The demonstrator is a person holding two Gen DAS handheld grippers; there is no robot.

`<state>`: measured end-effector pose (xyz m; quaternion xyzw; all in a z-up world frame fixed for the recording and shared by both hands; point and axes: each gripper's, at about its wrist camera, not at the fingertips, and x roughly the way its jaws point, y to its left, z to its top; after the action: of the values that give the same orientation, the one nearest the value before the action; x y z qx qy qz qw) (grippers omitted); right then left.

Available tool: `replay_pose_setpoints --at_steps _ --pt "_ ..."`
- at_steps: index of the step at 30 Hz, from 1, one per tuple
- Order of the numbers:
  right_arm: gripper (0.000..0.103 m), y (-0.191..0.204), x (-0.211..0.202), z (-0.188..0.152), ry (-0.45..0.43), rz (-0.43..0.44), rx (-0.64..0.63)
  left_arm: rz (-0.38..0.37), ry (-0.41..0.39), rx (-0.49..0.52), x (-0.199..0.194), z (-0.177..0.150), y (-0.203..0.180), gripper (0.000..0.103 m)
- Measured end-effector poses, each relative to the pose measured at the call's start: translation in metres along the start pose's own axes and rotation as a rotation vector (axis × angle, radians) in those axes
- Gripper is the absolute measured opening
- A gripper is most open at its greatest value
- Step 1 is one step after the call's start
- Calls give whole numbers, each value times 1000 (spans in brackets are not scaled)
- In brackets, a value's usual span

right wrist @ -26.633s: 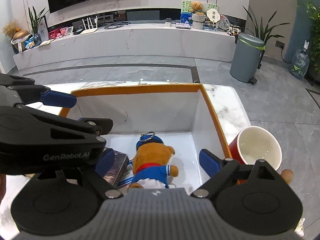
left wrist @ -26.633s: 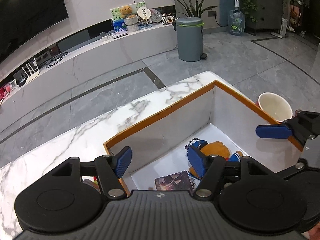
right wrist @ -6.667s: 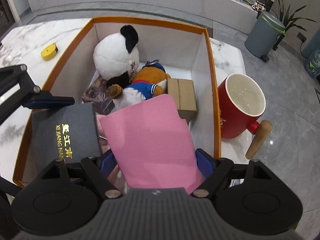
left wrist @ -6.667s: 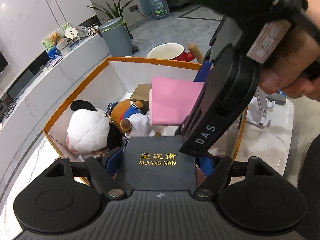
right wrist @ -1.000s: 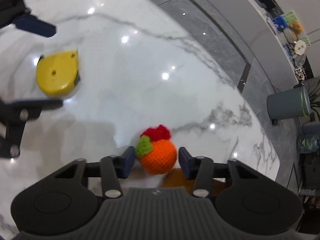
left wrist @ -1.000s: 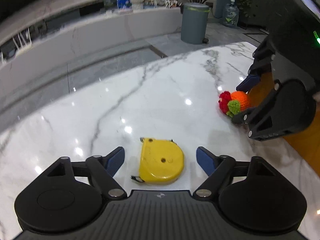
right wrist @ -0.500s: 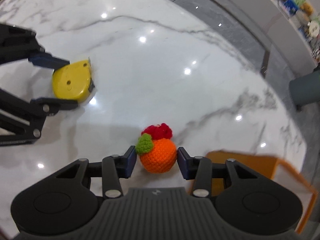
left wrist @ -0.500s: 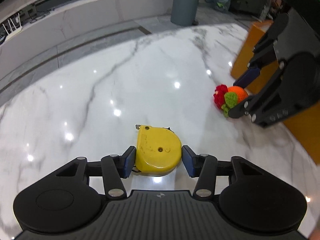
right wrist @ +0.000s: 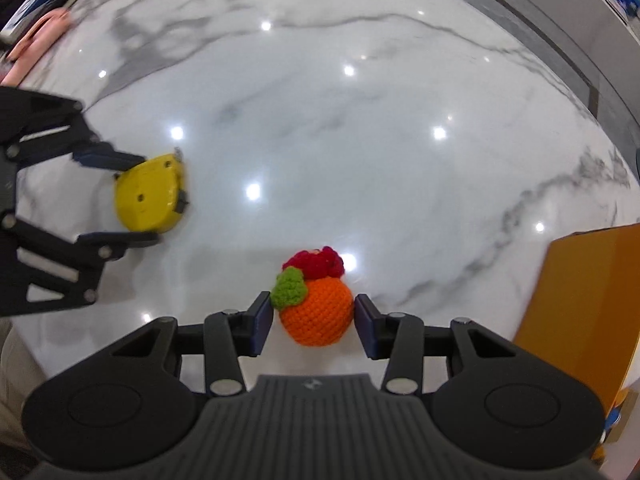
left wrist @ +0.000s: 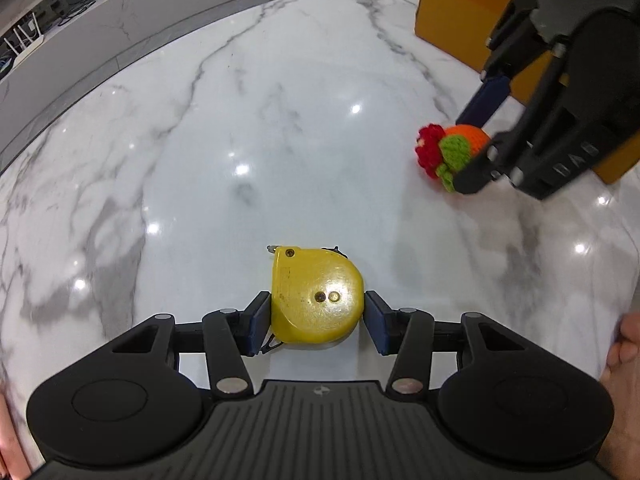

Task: Organize objects
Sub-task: 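Grasp the yellow tape measure with the left tool while the right tool grasps the crocheted orange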

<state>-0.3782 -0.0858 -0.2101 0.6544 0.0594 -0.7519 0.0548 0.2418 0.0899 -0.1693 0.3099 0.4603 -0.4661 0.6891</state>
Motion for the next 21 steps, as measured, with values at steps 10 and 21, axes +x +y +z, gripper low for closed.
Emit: replay_pose_setpoints --at_steps 10,21 --pt "47 9 8 -23 -45 -32 -3 33 22 -12 3 0 -8 60" --pt "52 7 27 -29 -53 3 -14 29 -10 -87 9 0 -4 77"
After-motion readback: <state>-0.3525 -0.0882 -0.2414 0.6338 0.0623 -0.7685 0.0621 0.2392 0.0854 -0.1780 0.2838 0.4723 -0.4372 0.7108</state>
